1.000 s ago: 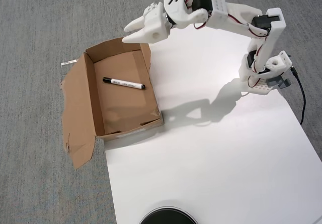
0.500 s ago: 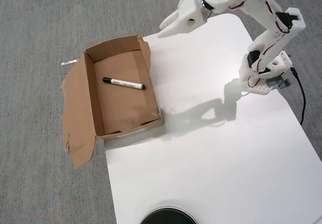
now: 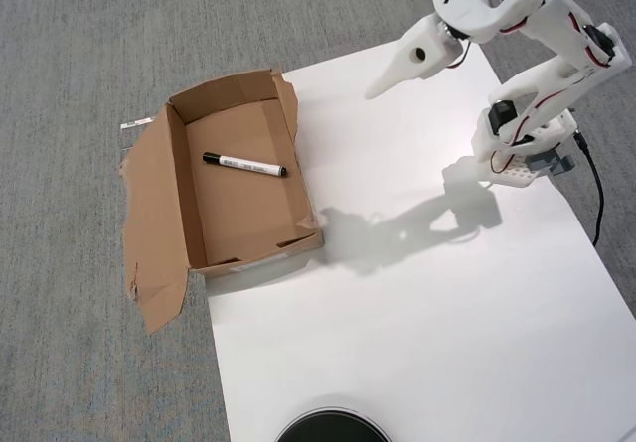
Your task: Grasp a pen and put it in the box.
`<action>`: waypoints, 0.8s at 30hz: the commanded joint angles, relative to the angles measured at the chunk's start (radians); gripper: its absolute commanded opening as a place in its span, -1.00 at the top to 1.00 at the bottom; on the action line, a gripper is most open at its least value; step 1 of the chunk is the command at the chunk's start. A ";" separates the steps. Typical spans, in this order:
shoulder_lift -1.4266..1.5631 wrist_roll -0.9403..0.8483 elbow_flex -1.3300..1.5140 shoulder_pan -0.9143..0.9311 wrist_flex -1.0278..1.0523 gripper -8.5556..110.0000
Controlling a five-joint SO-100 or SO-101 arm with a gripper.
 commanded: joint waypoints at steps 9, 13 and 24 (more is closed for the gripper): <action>0.241 0.300 0.291 0.002 -0.014 0.62; 0.347 0.318 0.416 0.002 -0.015 0.62; 0.735 0.318 0.782 0.002 -0.018 0.62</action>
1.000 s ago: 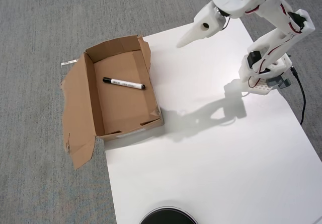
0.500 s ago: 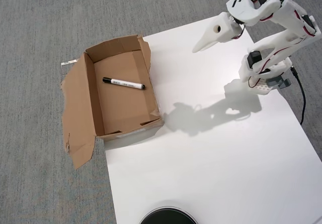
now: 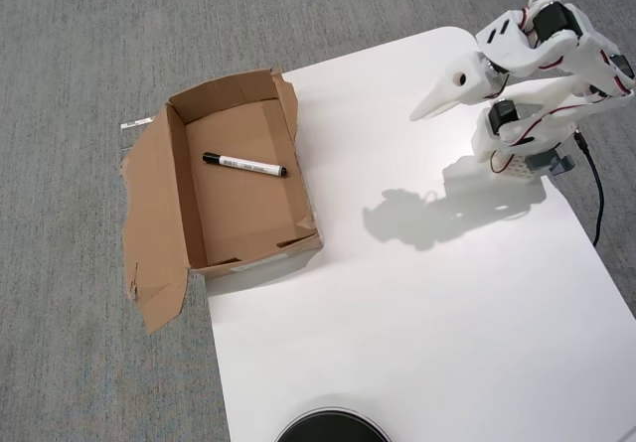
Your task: Grasp a pen and put it in the box.
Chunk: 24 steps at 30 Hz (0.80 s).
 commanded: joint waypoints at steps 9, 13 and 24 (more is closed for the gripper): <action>0.169 0.085 0.200 -0.004 -0.037 0.62; 0.170 0.087 0.271 -0.033 -0.176 0.62; 0.391 0.088 0.568 -0.166 -0.437 0.62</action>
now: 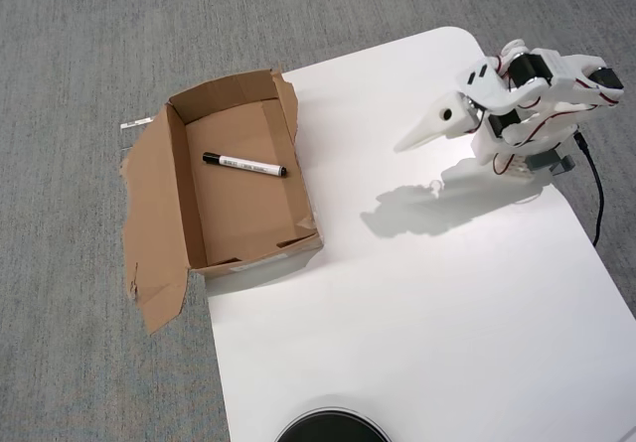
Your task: Grasp a pen and put it in the box.
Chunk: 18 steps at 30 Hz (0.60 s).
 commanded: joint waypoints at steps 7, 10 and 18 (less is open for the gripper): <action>0.135 0.005 0.168 -0.012 -0.037 0.62; 0.140 0.005 0.214 -0.008 -0.035 0.62; 0.221 0.007 0.401 -0.005 -0.034 0.62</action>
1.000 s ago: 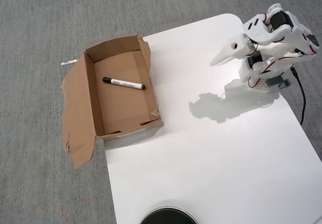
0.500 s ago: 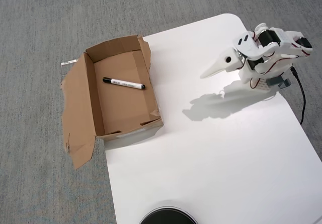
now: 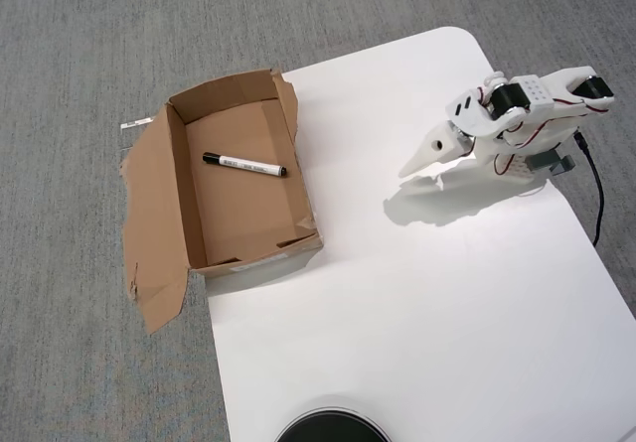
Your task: Grasp a pen and put it in the box.
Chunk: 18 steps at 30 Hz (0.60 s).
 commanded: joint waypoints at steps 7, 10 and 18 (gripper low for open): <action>0.064 0.188 0.081 -0.005 0.071 0.62; 0.064 0.239 0.081 -0.004 0.132 0.62; 0.066 0.251 0.081 -0.001 0.290 0.62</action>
